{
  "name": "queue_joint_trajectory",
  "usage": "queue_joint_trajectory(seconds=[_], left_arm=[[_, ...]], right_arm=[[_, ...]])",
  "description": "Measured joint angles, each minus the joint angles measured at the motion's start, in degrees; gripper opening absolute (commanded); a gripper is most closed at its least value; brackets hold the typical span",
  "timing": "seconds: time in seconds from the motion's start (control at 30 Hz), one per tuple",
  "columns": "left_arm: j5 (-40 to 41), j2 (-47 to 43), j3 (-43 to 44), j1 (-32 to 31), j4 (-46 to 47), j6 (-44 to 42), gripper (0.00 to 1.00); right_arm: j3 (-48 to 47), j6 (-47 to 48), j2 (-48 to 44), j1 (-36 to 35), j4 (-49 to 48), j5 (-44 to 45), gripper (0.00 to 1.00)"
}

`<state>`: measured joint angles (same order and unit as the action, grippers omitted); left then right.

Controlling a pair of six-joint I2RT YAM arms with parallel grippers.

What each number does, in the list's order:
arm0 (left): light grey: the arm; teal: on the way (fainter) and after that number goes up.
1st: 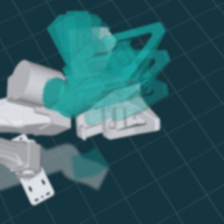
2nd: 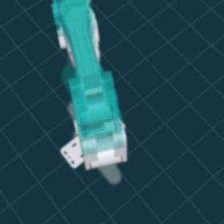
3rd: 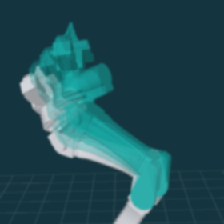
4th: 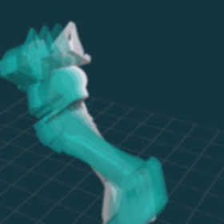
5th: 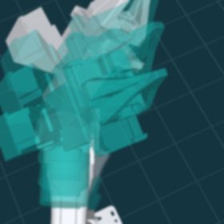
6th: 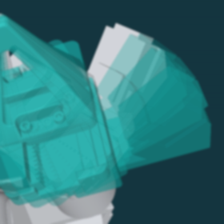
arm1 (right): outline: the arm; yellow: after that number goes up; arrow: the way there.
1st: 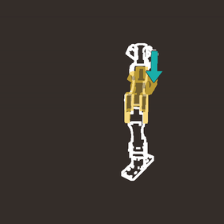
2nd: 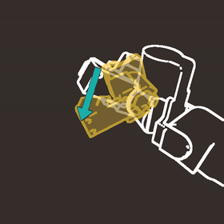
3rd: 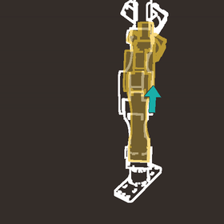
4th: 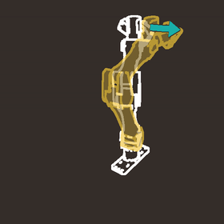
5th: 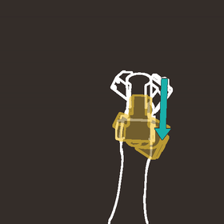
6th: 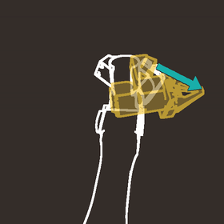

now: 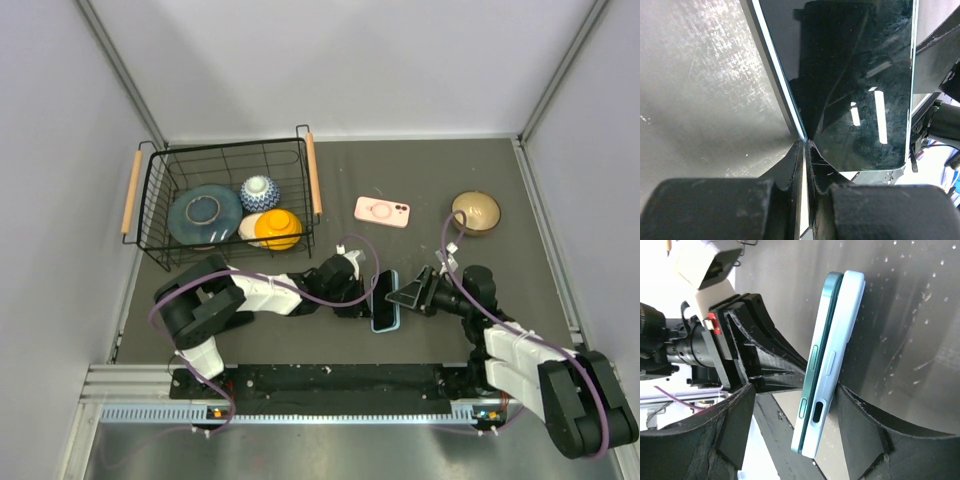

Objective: Put the phone into the phone case

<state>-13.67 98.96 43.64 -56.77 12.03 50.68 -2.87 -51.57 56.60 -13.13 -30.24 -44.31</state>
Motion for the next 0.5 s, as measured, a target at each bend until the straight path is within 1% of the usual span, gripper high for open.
queue_joint_trajectory(seconds=[0.07, 0.13, 0.17, 0.23, 0.27, 0.33, 0.37, 0.43, 0.5], left_arm=[[0.0, 0.0, 0.0, 0.0, 0.2, 0.0, 0.09], [0.0, 0.0, -0.2, -0.1, 0.6, 0.0, 0.09], [0.0, 0.0, -0.3, -0.1, 0.8, 0.0, 0.09], [0.0, 0.0, -0.3, -0.1, 1.0, 0.0, 0.09], [0.0, 0.0, -0.4, -0.1, 1.0, 0.0, 0.09], [0.0, 0.0, -0.5, -0.1, 1.2, 0.0, 0.09], [0.0, 0.0, -0.5, -0.1, 1.2, 0.0, 0.09], [0.0, 0.0, -0.6, -0.1, 1.3, 0.0, 0.1], [0.0, 0.0, -0.6, -0.1, 1.2, 0.0, 0.1]], right_arm=[[-0.4, 1.5, -1.2, 0.0, 3.3, 0.9, 0.59], [-0.7, 2.4, -1.8, 0.0, 5.2, 1.4, 0.52], [-0.7, 2.8, -1.9, 0.0, 5.9, 1.7, 0.44], [-0.7, 3.5, -2.1, 0.0, 7.2, 2.4, 0.35], [-0.7, 3.5, -2.1, 0.0, 7.8, 2.7, 0.26], [-0.7, 4.2, -2.2, 0.0, 8.8, 3.3, 0.13], [-0.7, 3.8, -2.2, 0.0, 9.4, 3.9, 0.05], [-1.0, 3.8, -2.2, 0.0, 10.2, 4.6, 0.0], [-1.0, 3.7, -2.1, 0.0, 10.5, 5.6, 0.0]])
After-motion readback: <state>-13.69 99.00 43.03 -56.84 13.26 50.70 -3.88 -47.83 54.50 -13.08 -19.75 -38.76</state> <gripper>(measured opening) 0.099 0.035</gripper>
